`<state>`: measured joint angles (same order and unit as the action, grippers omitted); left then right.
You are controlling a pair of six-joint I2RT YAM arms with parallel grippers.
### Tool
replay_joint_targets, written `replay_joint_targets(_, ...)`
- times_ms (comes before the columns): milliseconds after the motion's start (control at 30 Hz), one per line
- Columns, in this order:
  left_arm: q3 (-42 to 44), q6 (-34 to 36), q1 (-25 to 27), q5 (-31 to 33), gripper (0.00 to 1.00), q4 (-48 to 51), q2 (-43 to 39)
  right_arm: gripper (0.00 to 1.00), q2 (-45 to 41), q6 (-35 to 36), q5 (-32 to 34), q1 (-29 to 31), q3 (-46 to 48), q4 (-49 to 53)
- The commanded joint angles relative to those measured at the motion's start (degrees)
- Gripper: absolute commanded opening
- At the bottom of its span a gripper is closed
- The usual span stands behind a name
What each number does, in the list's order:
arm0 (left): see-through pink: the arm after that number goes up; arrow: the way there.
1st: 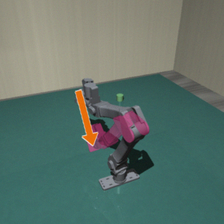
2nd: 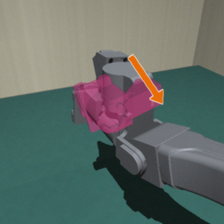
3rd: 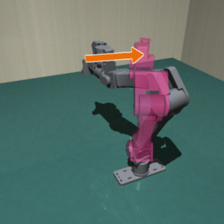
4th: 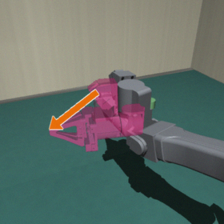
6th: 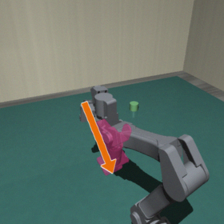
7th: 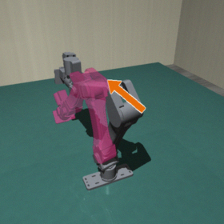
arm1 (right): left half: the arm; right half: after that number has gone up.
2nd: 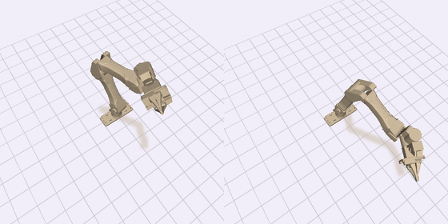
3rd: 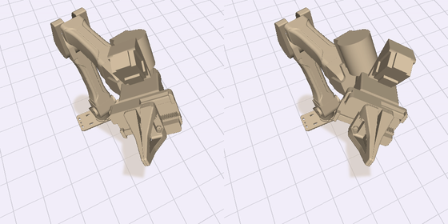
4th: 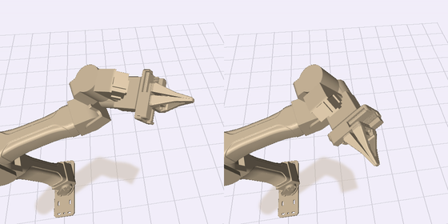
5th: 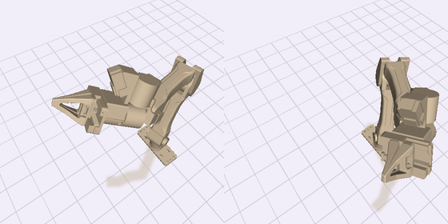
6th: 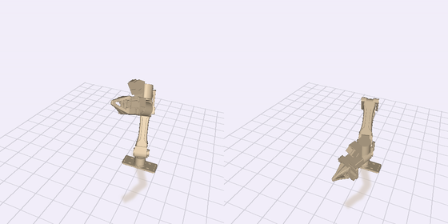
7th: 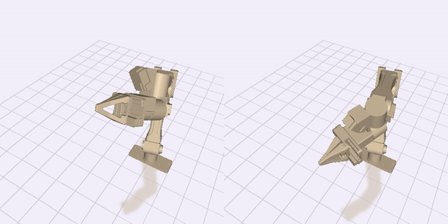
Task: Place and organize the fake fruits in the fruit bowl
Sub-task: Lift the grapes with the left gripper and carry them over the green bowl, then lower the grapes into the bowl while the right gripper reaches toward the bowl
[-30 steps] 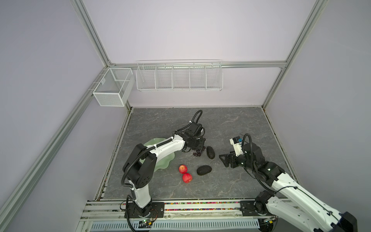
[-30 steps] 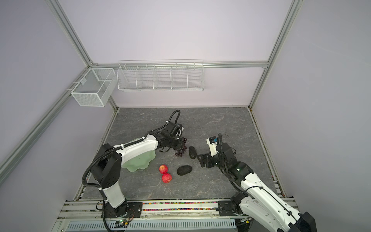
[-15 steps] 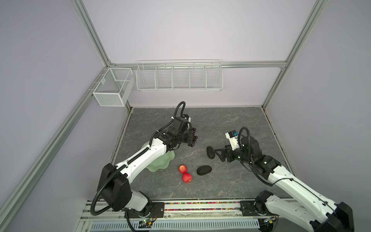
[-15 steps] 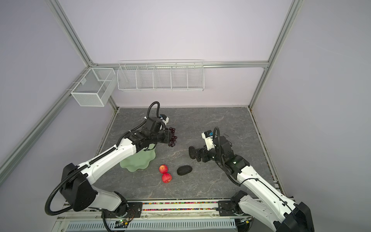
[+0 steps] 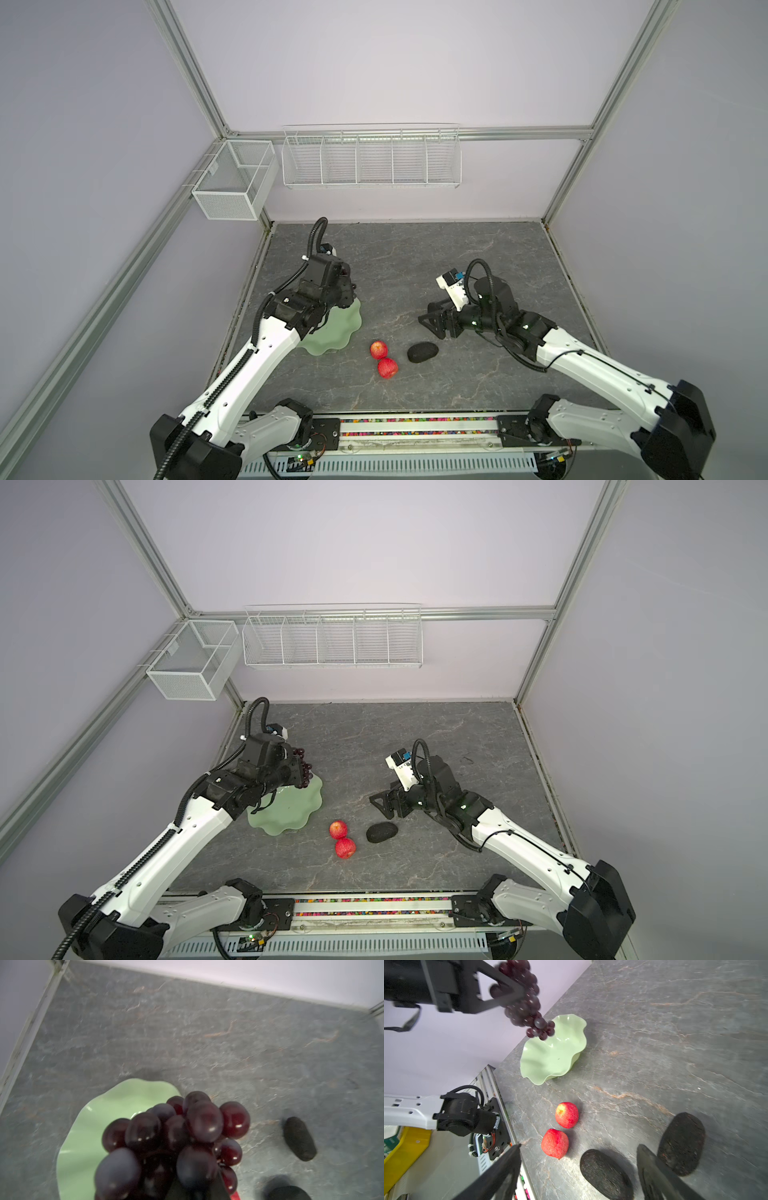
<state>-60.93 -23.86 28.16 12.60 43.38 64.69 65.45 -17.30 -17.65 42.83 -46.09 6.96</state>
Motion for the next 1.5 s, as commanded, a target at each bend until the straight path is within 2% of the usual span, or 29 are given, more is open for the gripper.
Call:
replay_joint_targets(0,2.6,-3.6,-0.8,5.9,0.08,8.6,2.8,0.88,3.8,1.4,-1.8,3.6,-3.6,-3.6)
replay_joint_targets(100,5.5,-3.1,-1.4,7.3,0.08,6.4,4.8,0.88,6.6,1.3,-2.6,6.2,-3.9,-6.5)
replay_joint_targets(167,7.2,-2.9,-2.9,5.8,0.08,4.3,6.7,0.88,7.6,1.6,-3.0,6.9,-3.9,-7.5)
replay_joint_targets(467,9.3,-1.2,-7.0,3.1,0.10,-4.4,14.1,0.88,7.2,2.1,-0.3,7.0,-3.9,-5.8)
replay_joint_targets(700,11.5,-1.3,-9.3,-0.9,0.24,-7.9,15.6,0.88,5.1,1.9,2.8,7.0,-1.6,-5.4)
replay_joint_targets(833,12.3,-1.6,-9.7,-2.3,0.44,-8.6,14.0,0.88,3.6,2.1,3.4,7.0,-0.7,-4.5)
replay_joint_targets(933,13.5,-1.9,-10.1,-3.1,0.53,-9.8,12.9,0.88,2.8,1.9,4.1,7.0,0.5,-5.4)
replay_joint_targets(1233,17.2,-3.3,-14.5,-10.1,0.60,-13.5,9.1,0.88,2.0,1.8,4.0,7.1,0.1,-4.3)
replay_joint_targets(1467,15.1,-2.1,-14.7,-7.0,0.64,-7.4,8.9,0.88,2.0,1.2,3.9,7.0,0.6,-5.1)
